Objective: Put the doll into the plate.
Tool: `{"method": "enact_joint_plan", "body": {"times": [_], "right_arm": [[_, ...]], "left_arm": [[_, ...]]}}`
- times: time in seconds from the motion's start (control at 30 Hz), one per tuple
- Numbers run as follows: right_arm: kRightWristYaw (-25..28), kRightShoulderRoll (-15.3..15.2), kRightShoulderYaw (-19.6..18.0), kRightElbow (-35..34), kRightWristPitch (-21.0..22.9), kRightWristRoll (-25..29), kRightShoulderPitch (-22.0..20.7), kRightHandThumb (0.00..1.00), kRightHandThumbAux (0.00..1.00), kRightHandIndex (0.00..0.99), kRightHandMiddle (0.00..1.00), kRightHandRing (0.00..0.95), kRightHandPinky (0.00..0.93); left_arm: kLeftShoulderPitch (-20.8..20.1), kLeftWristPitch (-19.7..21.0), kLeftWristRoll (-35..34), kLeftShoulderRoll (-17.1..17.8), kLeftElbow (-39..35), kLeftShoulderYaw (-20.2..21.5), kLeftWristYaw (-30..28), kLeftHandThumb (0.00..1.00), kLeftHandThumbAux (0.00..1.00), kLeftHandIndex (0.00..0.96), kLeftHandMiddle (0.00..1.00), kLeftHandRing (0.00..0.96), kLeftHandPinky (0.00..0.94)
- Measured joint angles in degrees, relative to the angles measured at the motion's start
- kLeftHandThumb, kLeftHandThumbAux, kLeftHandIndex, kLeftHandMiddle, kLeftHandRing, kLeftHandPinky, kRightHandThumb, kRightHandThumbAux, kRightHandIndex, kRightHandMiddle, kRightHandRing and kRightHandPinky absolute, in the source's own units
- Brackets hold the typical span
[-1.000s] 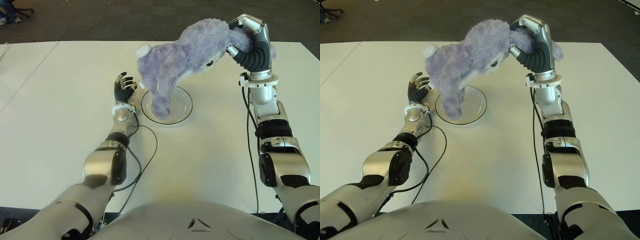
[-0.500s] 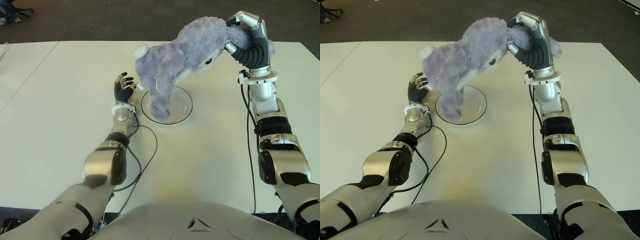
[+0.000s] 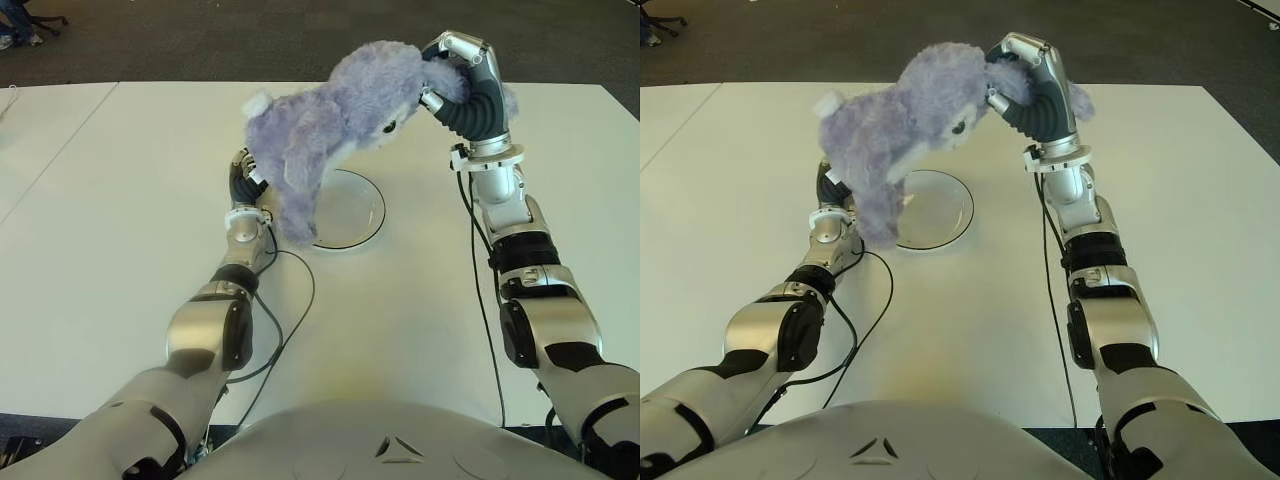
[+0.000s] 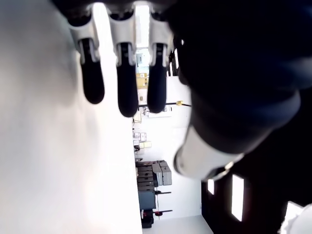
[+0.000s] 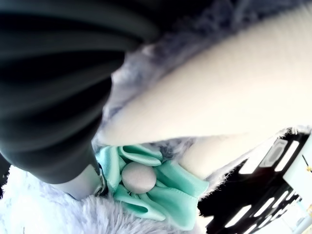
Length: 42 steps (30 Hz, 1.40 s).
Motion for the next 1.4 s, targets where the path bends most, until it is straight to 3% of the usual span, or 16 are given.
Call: {"method": "enact_joint_plan", "body": {"times": [0.53,1.07,1.4], "right_arm": [[1.97,2.47,0.73,4.43,-1.4,3.37,-3.48,0.696,0.724,0.437,0.86,0.868,0.857],[2.43,3.24,0.71,9.98,-2.09,5.18,-1.93,0.692,0.724,0.436,0.867,0.873,0.854],[12.77,5.1,-1.12,17.76,-1.04,14.98,-0.15,0.692,0.723,0.437,0.865,0.875,0.847]], "left_arm": [[0.0,0.0,0.25,0.09,0.0,-0.6,0.52,0.169,0.89,0.228,0.338,0.371,0.4],[0.0,0.0,0.34,0.1,-0.01,-0.67,0.54,0.152,0.894,0.233,0.345,0.381,0.406],[0.0,0.0,0.45,0.1,-0.01,-0.64,0.53,0.161,0.895,0.224,0.339,0.366,0.379]]}}
